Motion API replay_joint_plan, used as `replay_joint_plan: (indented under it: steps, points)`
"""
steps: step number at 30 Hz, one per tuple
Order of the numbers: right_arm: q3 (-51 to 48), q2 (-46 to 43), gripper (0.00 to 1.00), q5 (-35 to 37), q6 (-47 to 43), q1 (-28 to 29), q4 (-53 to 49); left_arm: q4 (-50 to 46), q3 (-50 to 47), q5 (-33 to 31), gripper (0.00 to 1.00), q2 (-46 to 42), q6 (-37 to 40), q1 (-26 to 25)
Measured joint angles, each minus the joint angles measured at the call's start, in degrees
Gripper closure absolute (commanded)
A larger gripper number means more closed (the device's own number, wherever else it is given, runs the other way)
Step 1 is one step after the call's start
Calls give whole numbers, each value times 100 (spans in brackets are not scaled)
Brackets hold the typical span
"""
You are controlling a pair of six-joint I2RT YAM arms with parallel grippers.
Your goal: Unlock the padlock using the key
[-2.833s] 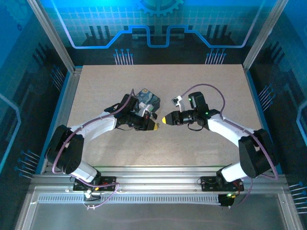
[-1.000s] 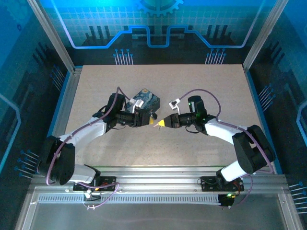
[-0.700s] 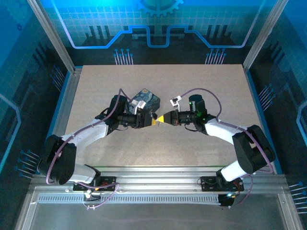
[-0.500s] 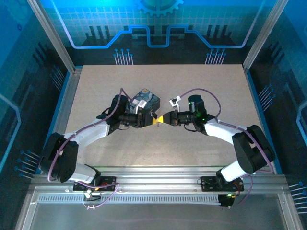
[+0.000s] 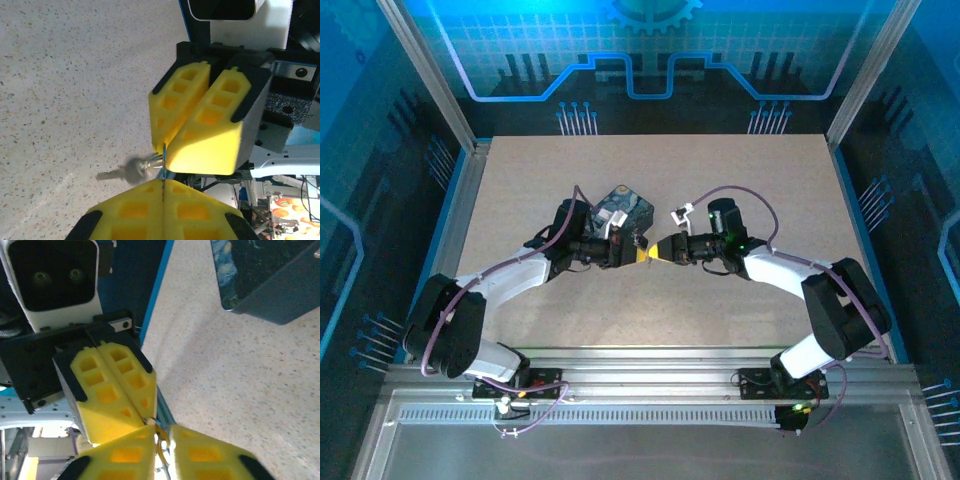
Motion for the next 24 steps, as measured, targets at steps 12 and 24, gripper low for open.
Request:
replay_joint_plan:
  steps: [12,24]
  points:
    - [439,-129,59,332,584,-225,-1204,-1742,828,-909,100,24,1856,-321]
    - [511,-435,59,1106,2734,-221,-1674,-1019,334,-2109,100,-127,3412,-649]
